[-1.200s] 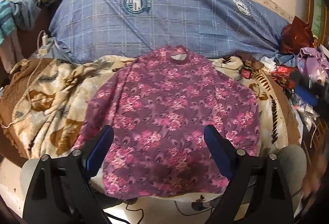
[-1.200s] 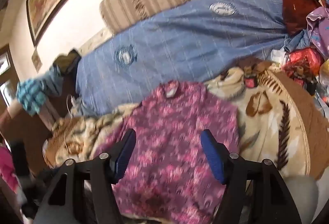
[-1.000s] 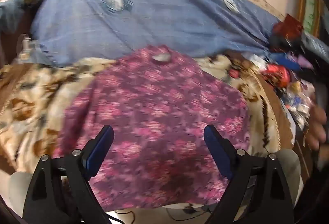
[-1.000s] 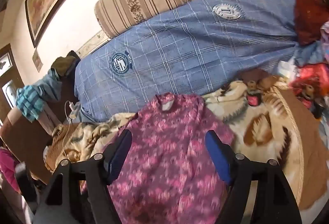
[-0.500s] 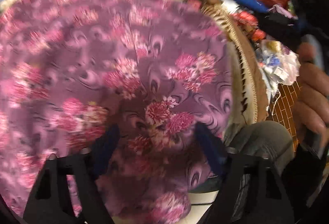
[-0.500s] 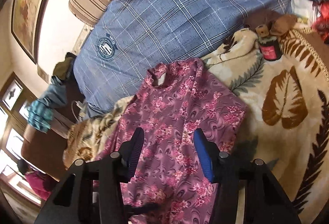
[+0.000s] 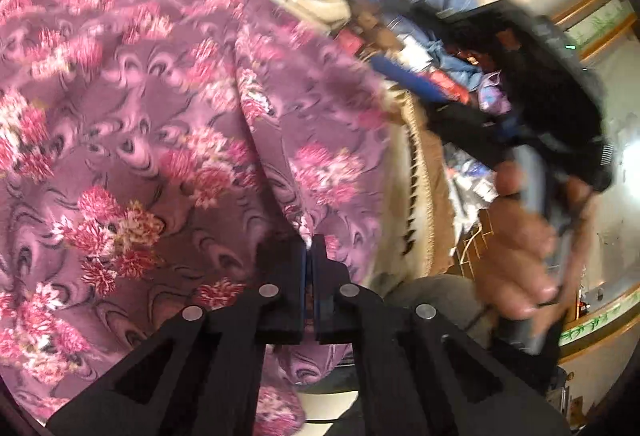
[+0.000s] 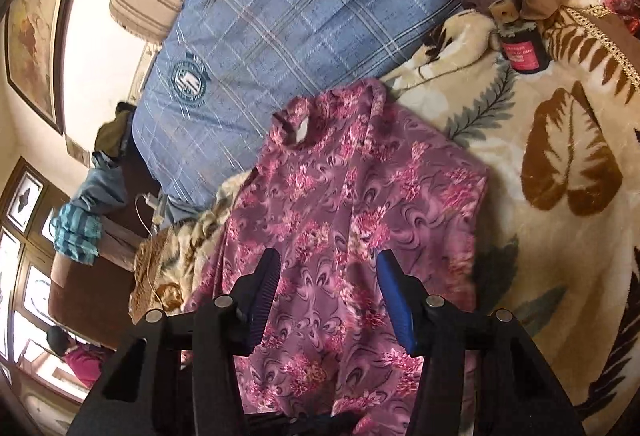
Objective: Fold small clothes
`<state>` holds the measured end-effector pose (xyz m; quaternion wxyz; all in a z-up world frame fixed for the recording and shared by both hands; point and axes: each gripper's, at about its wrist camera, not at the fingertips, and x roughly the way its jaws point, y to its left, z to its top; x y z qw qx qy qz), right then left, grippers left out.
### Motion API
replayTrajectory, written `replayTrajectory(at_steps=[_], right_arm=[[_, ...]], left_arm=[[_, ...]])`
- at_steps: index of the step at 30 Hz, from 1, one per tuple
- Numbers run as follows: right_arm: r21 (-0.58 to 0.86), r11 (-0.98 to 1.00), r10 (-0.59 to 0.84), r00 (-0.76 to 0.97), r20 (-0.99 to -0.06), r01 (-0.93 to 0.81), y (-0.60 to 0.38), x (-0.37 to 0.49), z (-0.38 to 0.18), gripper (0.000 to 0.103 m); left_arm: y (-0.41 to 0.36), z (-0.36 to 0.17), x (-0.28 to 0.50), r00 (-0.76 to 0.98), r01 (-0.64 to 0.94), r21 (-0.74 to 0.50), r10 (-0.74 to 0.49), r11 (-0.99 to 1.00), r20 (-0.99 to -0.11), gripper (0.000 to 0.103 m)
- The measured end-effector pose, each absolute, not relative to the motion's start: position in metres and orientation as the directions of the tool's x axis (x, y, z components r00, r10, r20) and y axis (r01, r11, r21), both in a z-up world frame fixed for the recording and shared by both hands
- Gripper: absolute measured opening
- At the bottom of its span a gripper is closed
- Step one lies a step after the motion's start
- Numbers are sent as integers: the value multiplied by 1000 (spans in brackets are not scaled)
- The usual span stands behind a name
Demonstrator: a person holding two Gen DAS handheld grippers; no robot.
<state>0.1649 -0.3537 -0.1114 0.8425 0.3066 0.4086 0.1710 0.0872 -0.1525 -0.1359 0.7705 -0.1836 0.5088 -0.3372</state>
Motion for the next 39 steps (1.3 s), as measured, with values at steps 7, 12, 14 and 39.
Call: replayTrajectory(at_steps=[7,12,14,39], right_arm=[[552,833,518,426,-742,-51,-289,199,-125,53],[416,909,401,325,-857,-24,-275,228,-146,1],[478,877,461,361,-811,-45,-279,226,-127,0],[606,780,442,551,-708,154,-325,186,-162,62]], left_arm=[[-135,-120,87,259,364,-621,-716,694,-648,0],[-117,-88,97,272,437,-611,-745,660,-609,0],[-94,-73,106,274,431,-656,-782,620,-559,0],[13,-150,147,309,106,-645,-641,757,-702,33]])
